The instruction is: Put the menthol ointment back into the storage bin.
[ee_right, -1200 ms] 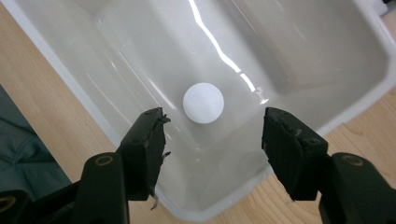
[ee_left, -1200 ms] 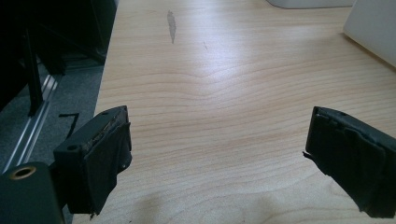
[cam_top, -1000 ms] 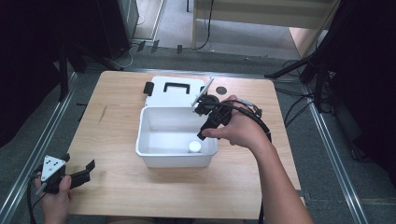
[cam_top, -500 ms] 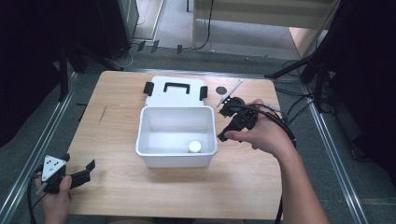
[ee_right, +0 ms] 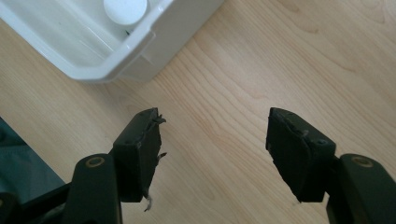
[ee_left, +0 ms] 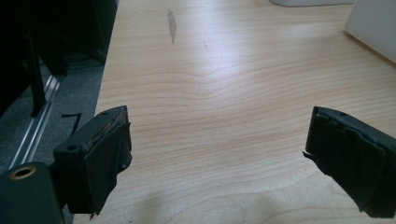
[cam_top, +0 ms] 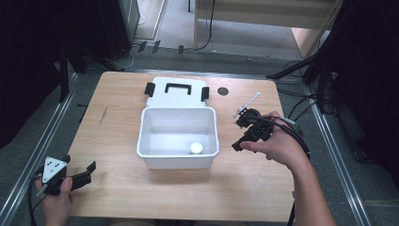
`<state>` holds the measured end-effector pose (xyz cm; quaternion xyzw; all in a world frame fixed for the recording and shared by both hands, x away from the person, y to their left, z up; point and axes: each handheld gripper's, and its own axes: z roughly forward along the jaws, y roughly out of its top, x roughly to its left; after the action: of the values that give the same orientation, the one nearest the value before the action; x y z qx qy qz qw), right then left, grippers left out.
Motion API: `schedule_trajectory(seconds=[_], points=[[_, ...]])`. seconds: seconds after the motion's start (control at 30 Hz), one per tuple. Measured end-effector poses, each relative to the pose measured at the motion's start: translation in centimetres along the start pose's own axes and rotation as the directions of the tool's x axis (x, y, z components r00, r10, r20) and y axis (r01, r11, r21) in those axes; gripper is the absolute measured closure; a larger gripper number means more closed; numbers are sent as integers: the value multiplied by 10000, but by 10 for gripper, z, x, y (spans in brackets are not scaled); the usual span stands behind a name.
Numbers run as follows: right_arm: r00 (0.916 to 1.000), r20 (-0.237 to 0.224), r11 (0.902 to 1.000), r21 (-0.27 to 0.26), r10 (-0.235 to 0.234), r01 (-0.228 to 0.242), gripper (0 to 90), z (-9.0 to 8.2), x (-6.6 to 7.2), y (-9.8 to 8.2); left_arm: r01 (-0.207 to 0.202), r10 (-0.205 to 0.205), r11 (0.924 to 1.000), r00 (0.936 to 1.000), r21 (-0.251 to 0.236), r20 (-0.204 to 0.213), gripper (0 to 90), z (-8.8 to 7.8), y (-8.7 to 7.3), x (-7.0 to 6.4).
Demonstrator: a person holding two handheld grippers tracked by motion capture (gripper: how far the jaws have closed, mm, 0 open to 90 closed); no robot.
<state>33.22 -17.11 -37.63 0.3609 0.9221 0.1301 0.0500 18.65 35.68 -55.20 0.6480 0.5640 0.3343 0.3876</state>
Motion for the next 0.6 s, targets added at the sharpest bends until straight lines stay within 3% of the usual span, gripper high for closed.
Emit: schedule_trajectory(seconds=[0.37, 0.6], points=[[9983, 85, 9983, -21, 579, -579, 271, 23, -12, -27, -26, 26, 10000, 10000, 14, -2, 77, 0, 0, 0], [9945, 466, 9953, -279, 935, -923, 204, 34, -16, -47, -25, 25, 10000, 10000, 9, -4, 78, 0, 0, 0]])
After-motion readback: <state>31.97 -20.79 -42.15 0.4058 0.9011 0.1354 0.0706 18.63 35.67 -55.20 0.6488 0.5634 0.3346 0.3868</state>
